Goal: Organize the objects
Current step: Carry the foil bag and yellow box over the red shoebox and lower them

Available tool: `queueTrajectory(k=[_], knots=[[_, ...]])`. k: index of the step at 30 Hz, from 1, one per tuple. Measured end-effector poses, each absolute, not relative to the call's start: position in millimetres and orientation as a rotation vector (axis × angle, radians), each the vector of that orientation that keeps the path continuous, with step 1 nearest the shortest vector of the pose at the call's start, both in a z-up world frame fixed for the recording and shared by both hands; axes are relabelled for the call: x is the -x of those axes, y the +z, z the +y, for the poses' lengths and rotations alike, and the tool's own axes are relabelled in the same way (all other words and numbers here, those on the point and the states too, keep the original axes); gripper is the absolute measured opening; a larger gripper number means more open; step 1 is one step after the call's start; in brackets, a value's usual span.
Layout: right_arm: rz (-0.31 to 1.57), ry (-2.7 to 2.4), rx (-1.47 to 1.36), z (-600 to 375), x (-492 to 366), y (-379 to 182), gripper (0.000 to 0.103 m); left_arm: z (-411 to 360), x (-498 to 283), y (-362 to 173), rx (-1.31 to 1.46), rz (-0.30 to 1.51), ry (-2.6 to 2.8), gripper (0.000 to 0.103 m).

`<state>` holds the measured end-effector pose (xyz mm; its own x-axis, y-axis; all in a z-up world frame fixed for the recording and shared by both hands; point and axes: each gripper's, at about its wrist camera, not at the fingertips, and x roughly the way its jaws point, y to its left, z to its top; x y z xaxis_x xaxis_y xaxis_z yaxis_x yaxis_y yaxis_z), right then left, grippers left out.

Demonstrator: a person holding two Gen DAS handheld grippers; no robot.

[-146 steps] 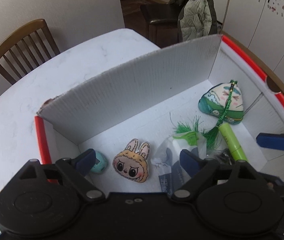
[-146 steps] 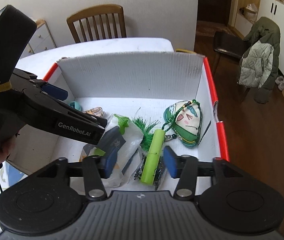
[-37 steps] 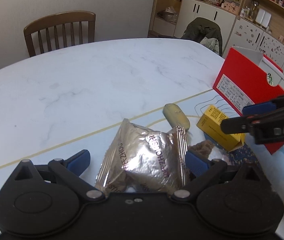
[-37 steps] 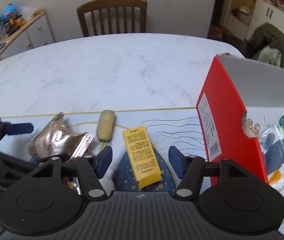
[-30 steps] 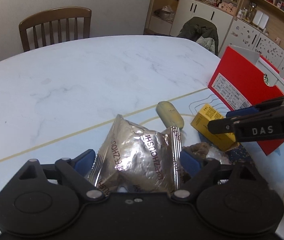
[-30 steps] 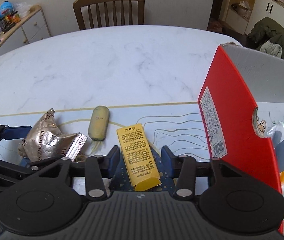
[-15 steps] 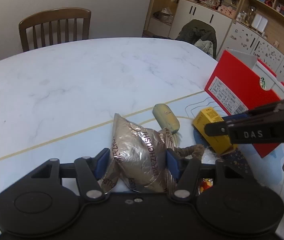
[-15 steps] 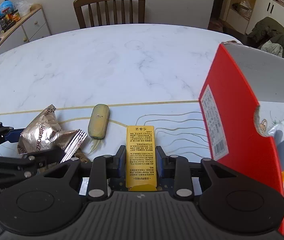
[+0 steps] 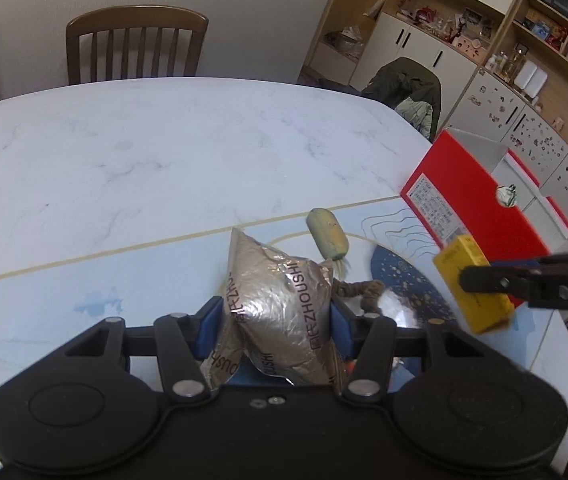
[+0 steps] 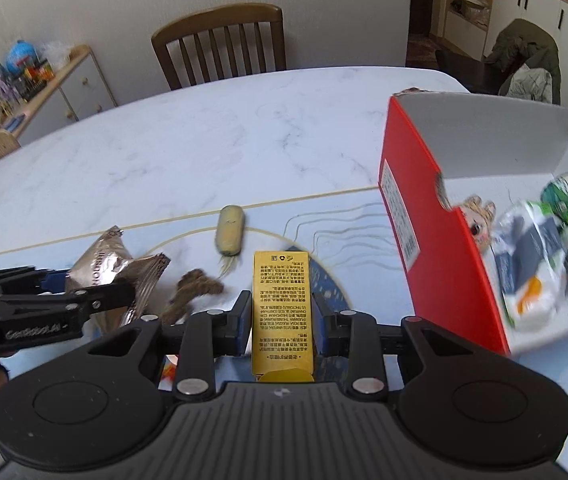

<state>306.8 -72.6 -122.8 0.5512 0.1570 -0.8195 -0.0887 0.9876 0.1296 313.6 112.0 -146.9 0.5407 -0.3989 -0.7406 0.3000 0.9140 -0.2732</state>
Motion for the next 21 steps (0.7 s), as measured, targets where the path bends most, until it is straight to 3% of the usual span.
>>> queueTrajectory(k=[21], knots=[[0.902,0.027,-0.237,-158,-206,-60,0.03,78,-250,-79,0.128,0.88,-0.469,0.054]])
